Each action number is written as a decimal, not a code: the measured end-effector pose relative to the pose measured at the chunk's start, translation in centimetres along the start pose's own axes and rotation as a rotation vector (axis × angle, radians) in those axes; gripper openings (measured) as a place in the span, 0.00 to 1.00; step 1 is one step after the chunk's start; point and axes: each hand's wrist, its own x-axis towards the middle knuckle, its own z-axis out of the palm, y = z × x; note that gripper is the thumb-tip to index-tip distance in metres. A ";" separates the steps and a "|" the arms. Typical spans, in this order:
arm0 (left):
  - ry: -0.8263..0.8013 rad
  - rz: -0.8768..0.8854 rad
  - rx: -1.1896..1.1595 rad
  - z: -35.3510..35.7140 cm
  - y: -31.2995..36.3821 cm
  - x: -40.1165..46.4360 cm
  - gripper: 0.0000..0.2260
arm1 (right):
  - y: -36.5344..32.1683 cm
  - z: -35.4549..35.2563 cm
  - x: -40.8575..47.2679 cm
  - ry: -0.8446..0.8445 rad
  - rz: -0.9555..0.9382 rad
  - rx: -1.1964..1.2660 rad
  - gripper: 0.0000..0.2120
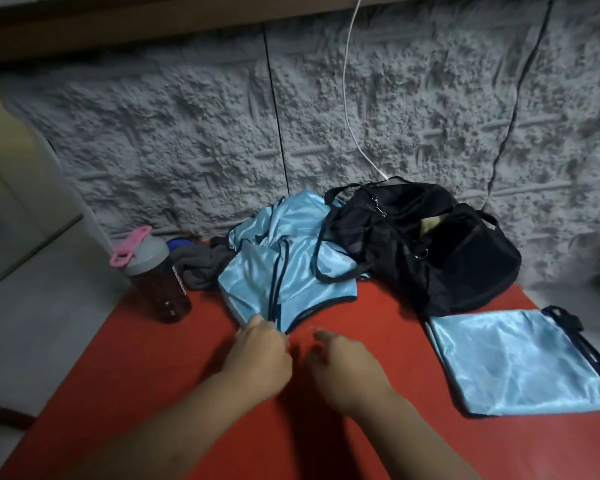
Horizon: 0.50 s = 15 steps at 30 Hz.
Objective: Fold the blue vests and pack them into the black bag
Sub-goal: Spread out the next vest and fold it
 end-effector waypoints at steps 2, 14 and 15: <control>-0.033 0.052 0.023 -0.1 0.8 -4.4 0.16 | -0.4 0.1 -1.3 -0.039 0.000 0.002 0.14; -0.138 0.303 -0.012 0.8 2.8 -20.3 0.19 | -1.7 1.7 -10.8 -0.327 0.016 -0.264 0.28; -0.195 0.294 -0.038 0.8 2.7 -20.9 0.20 | -1.7 1.6 -11.4 -0.326 0.027 -0.274 0.30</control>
